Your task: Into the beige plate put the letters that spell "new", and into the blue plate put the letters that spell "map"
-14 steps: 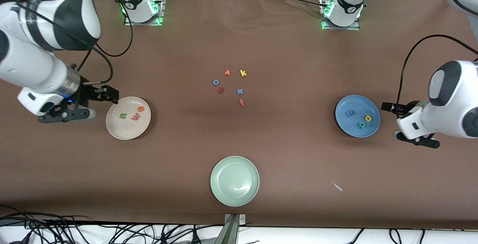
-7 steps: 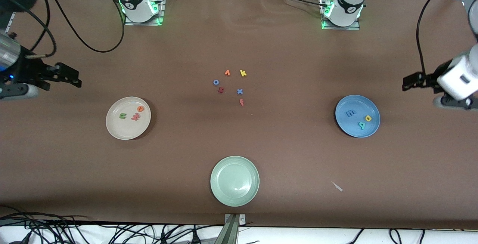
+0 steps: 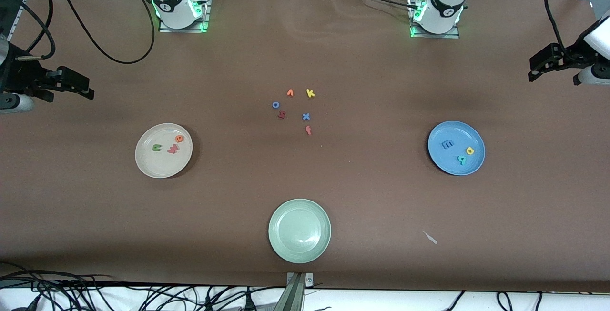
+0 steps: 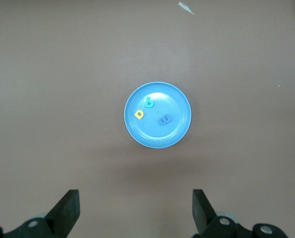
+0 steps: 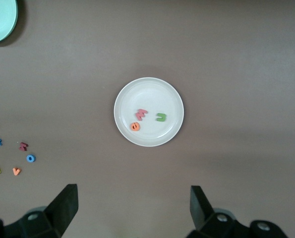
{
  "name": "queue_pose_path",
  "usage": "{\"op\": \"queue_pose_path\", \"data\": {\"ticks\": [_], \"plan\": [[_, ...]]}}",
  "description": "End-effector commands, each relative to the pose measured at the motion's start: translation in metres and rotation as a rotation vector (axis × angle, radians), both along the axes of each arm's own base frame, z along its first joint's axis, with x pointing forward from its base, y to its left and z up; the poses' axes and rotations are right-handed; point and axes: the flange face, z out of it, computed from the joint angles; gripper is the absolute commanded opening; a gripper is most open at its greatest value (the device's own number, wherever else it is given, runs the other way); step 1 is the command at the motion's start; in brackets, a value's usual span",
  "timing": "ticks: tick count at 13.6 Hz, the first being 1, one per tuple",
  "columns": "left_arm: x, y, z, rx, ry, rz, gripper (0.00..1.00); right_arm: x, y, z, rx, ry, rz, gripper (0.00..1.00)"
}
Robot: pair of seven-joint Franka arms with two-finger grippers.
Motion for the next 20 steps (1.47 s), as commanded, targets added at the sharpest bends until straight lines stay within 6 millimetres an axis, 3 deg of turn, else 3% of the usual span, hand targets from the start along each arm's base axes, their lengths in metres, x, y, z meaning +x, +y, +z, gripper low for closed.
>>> {"op": "queue_pose_path", "data": {"ticks": [1,6,10,20], "plan": [[0.001,0.002,-0.006,-0.023,0.017,-0.008,1.00,-0.011,0.004,0.007,0.003,0.031,-0.006,1.00],[0.002,0.003,-0.008,-0.023,0.021,-0.008,1.00,-0.016,0.003,0.008,-0.005,0.054,-0.001,1.00],[0.002,0.000,-0.008,-0.025,0.021,-0.014,1.00,-0.026,0.000,0.021,-0.023,0.049,0.005,1.00],[0.003,-0.006,-0.011,-0.029,0.024,-0.024,1.00,-0.023,-0.001,0.020,-0.062,0.038,0.020,1.00]]}}
